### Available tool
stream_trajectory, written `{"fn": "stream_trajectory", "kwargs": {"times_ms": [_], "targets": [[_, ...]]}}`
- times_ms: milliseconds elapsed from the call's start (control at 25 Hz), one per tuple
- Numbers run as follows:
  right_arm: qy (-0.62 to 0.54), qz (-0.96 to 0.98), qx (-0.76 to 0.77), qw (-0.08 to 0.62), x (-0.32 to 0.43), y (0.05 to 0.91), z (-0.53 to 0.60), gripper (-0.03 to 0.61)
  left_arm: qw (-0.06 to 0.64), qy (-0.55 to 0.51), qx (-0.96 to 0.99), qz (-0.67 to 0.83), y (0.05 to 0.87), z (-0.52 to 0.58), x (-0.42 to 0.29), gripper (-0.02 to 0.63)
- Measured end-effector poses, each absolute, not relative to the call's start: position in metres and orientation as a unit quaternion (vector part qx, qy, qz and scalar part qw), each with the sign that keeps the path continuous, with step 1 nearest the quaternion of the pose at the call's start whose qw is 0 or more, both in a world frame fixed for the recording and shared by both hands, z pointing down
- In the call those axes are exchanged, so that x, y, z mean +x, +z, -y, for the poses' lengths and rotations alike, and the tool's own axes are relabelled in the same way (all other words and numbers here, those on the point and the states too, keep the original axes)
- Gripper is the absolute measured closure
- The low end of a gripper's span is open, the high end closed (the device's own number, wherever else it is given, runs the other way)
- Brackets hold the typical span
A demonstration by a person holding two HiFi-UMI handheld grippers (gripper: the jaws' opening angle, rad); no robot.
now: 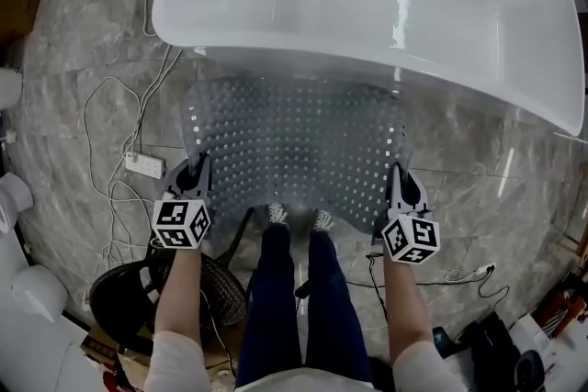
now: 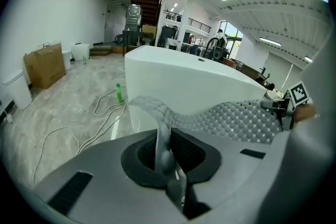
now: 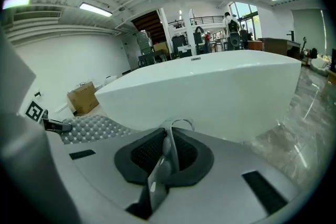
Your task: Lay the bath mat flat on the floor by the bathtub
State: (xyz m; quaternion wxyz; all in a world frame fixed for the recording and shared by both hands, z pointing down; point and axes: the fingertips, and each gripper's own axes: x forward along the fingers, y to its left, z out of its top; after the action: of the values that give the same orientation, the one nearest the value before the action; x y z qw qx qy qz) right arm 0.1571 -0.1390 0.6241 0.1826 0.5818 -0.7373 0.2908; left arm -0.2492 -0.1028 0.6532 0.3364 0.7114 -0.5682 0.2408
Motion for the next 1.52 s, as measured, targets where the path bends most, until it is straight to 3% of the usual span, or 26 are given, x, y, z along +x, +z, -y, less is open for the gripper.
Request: {"fn": "stream_trajectory", "kwargs": {"times_ms": [800,1520], "targets": [[0.298,0.715,0.566,0.283,0.173,0.860,0.159,0.538,0.331,0.302,0.699,0.557,0.874,0.119,-0.259,0.571],[0.304,0.709,0.558,0.307,0.165,0.970,0.147,0.538,0.328,0.346,0.681,0.556,0.983,0.121,-0.267,0.571]]}}
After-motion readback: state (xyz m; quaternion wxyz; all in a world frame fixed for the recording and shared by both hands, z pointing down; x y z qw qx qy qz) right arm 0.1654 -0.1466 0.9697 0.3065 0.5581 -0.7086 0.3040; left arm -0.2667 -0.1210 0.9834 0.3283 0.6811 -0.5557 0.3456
